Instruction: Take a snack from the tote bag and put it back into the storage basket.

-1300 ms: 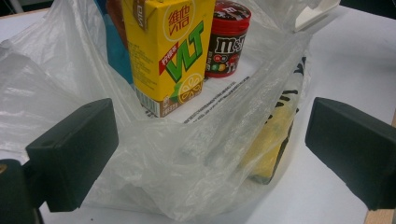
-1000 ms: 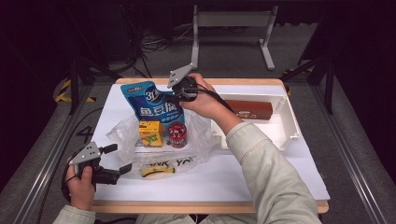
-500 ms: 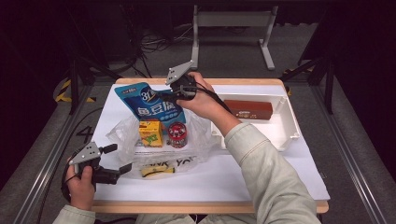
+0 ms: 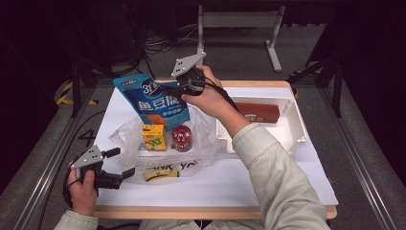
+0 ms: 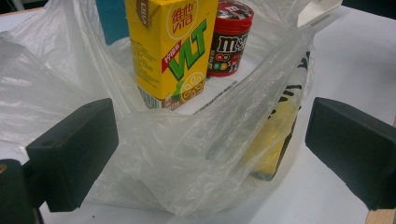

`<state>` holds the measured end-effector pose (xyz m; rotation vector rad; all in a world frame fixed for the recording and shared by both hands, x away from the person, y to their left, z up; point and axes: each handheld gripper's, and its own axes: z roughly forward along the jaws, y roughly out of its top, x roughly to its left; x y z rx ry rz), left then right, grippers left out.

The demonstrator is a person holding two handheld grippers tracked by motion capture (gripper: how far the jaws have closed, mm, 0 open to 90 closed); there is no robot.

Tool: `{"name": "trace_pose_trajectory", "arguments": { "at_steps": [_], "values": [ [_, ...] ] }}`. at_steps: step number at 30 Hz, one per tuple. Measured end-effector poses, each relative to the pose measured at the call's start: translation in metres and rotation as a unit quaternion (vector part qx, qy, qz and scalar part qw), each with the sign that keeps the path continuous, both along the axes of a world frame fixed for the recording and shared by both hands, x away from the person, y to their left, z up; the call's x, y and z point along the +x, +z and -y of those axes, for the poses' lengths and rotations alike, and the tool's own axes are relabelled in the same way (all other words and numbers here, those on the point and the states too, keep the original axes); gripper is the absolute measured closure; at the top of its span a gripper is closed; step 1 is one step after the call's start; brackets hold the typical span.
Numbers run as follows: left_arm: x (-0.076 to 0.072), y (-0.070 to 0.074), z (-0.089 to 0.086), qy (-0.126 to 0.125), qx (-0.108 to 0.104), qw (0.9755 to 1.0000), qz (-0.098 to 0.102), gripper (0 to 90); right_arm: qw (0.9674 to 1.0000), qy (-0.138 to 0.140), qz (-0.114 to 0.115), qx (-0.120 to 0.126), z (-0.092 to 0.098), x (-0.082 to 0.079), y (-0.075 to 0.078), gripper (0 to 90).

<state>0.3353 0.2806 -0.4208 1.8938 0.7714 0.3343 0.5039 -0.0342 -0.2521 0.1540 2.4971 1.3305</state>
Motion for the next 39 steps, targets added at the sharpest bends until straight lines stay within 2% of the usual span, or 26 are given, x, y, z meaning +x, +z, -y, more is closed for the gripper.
{"name": "trace_pose_trajectory", "arguments": {
  "at_steps": [9, 25, 39],
  "values": [
    [0.001, 0.0, 0.0, -0.001, 0.002, 1.0, -0.001, 3.3, 0.9998, 0.0, 0.012, 0.018, 0.003, -0.007, 0.02, 90.0],
    [0.0, 0.0, 0.001, 0.001, 0.004, 1.0, -0.003, 3.3, 0.999, -0.003, 0.025, 0.036, 0.01, -0.017, 0.043, 90.0],
    [0.001, -0.001, 0.002, -0.001, 0.007, 1.0, -0.002, 3.3, 0.9972, -0.028, 0.04, 0.057, 0.035, -0.021, 0.063, 90.0]
  ]
}}
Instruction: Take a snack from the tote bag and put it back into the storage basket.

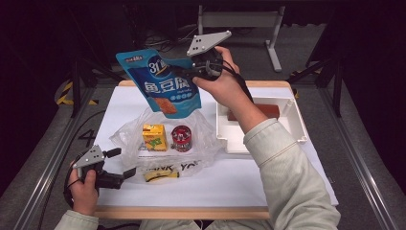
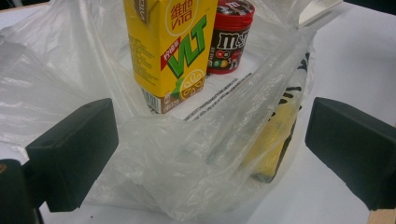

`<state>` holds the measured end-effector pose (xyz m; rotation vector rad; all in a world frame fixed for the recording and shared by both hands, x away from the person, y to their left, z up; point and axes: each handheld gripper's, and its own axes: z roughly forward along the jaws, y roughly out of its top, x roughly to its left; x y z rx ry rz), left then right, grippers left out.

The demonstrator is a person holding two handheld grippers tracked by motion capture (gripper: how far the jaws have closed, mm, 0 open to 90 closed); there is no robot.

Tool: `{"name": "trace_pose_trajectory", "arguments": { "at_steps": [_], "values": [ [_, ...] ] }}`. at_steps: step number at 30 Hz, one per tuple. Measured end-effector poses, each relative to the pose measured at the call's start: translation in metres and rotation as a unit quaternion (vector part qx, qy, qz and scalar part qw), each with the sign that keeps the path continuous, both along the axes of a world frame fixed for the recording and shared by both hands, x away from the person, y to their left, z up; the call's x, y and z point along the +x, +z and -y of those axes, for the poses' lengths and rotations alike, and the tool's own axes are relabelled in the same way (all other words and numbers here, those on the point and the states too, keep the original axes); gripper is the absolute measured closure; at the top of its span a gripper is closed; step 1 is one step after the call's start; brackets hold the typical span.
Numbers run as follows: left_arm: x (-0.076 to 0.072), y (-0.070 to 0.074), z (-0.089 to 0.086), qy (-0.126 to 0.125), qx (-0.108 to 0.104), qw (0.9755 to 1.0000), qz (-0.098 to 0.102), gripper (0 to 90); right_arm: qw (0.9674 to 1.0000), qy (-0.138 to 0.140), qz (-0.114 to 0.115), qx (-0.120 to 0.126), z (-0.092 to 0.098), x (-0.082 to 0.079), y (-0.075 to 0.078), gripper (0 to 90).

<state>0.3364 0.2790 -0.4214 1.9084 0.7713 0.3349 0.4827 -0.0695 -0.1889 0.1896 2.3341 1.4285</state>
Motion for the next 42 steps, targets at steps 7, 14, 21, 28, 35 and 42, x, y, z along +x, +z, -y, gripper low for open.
{"name": "trace_pose_trajectory", "arguments": {
  "at_steps": [7, 14, 21, 28, 35, 42],
  "values": [
    [0.0, 0.0, 0.0, 0.001, 0.0, 1.0, 0.0, 3.3, 0.9999, -0.013, 0.003, 0.002, 0.013, -0.001, 0.006, 90.0],
    [0.0, 0.0, 0.001, 0.002, -0.001, 1.0, -0.002, 3.3, 0.9995, -0.03, 0.006, 0.004, 0.031, -0.003, 0.011, 90.0],
    [0.0, 0.0, 0.001, 0.002, 0.003, 1.0, 0.0, 3.3, 0.9987, -0.05, 0.008, 0.001, 0.052, -0.004, 0.014, 90.0],
    [0.0, -0.001, 0.002, 0.003, 0.0, 1.0, -0.005, 3.3, 0.9977, -0.067, 0.008, 0.001, 0.07, -0.003, 0.015, 90.0],
    [0.001, -0.001, 0.002, 0.003, 0.002, 1.0, -0.003, 3.3, 0.9961, -0.088, 0.006, 0.005, 0.091, -0.004, 0.016, 90.0],
    [0.001, -0.002, 0.002, 0.005, 0.003, 1.0, -0.004, 3.3, 0.9943, -0.107, 0.003, 0.003, 0.109, -0.004, 0.015, 90.0]
  ]
}}
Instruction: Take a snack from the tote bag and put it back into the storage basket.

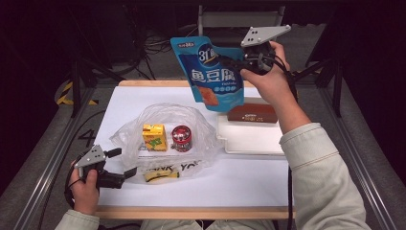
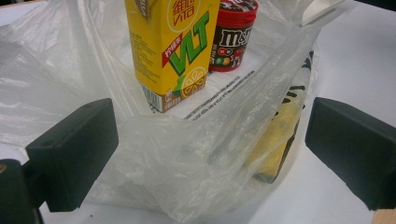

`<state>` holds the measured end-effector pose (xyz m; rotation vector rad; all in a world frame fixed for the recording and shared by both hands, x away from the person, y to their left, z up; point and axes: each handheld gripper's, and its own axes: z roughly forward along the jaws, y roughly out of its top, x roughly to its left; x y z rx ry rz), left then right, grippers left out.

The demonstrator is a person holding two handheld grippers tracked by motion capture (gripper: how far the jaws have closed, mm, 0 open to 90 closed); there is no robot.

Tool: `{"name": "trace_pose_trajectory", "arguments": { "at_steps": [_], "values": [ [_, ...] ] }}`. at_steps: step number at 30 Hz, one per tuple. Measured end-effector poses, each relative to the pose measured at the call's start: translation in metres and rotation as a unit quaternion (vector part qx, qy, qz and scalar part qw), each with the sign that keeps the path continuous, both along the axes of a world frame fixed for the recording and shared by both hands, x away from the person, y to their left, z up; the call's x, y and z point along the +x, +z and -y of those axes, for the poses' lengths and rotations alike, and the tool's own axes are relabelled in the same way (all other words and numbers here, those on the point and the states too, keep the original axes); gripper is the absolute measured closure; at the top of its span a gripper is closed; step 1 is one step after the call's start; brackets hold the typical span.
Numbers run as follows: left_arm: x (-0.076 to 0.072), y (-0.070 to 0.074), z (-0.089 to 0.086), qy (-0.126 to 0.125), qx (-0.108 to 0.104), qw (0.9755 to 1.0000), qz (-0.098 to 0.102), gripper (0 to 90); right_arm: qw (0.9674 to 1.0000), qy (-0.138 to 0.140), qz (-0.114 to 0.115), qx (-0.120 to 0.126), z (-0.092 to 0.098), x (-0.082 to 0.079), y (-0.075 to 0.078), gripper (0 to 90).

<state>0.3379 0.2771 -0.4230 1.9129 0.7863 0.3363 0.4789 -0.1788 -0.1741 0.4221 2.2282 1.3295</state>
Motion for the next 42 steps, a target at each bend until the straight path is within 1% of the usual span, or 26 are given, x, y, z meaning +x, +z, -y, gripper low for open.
{"name": "trace_pose_trajectory", "arguments": {
  "at_steps": [10, 14, 20, 29, 42],
  "values": [
    [0.0, 0.0, 0.0, 0.0, 0.001, 1.0, 0.0, 3.3, 0.9997, -0.025, -0.002, 0.006, 0.026, -0.001, -0.002, 90.0],
    [0.0, 0.0, 0.001, 0.001, 0.0, 1.0, -0.003, 3.3, 0.9994, -0.034, -0.001, 0.004, 0.034, -0.001, -0.002, 90.0],
    [0.0, 0.0, 0.001, 0.001, 0.002, 1.0, -0.002, 3.3, 0.999, -0.045, -0.006, 0.003, 0.046, -0.001, -0.006, 90.0],
    [0.0, 0.0, 0.002, 0.002, 0.001, 1.0, -0.003, 3.3, 0.9984, -0.055, -0.012, 0.001, 0.057, 0.0, -0.015, 90.0],
    [0.0, 0.0, 0.002, 0.001, 0.004, 1.0, -0.002, 3.3, 0.998, -0.056, -0.029, -0.006, 0.064, 0.002, -0.038, 90.0]
  ]
}}
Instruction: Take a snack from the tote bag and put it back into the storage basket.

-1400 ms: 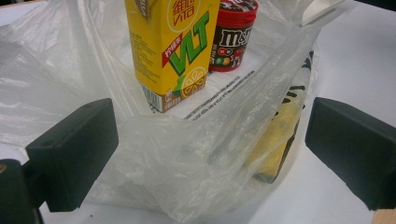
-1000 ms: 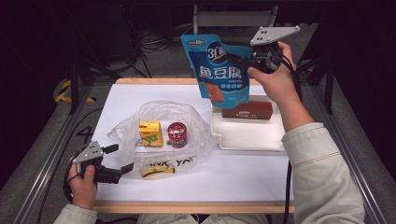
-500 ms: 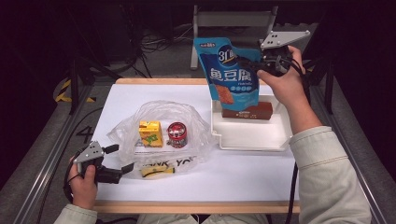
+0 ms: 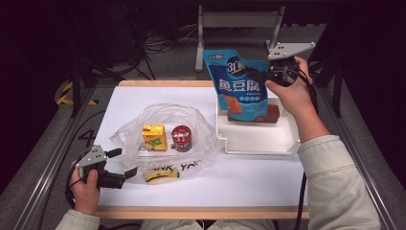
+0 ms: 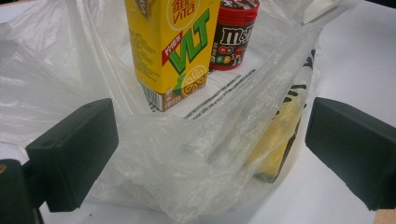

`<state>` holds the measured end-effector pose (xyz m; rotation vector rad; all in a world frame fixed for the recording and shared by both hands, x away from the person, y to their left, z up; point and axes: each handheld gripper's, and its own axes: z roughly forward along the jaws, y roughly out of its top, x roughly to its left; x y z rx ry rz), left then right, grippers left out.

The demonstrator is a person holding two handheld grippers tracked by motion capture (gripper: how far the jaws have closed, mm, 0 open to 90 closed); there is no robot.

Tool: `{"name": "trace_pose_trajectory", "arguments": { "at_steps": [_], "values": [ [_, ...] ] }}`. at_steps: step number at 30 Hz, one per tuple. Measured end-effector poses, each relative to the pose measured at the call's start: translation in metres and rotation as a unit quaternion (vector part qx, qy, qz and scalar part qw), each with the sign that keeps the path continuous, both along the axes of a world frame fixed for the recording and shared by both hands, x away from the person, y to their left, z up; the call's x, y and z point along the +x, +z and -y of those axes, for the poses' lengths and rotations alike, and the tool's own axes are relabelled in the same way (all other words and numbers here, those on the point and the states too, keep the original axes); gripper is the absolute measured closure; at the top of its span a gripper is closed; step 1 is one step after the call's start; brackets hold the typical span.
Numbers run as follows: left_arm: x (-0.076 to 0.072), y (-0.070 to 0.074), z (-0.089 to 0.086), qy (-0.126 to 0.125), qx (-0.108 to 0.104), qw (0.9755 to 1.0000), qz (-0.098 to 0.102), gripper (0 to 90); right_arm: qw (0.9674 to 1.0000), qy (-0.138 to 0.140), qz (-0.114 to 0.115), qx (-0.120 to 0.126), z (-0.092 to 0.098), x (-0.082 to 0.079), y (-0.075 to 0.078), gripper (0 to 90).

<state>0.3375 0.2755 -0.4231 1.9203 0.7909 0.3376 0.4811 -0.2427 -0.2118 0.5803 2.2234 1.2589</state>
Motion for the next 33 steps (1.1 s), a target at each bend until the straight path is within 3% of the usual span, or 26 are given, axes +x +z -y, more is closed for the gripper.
{"name": "trace_pose_trajectory", "arguments": {
  "at_steps": [33],
  "values": [
    [0.0, 0.0, 0.001, -0.001, 0.001, 1.0, -0.003, 3.3, 0.9994, 0.008, -0.033, 0.008, 0.002, 0.003, -0.036, 90.0]
  ]
}}
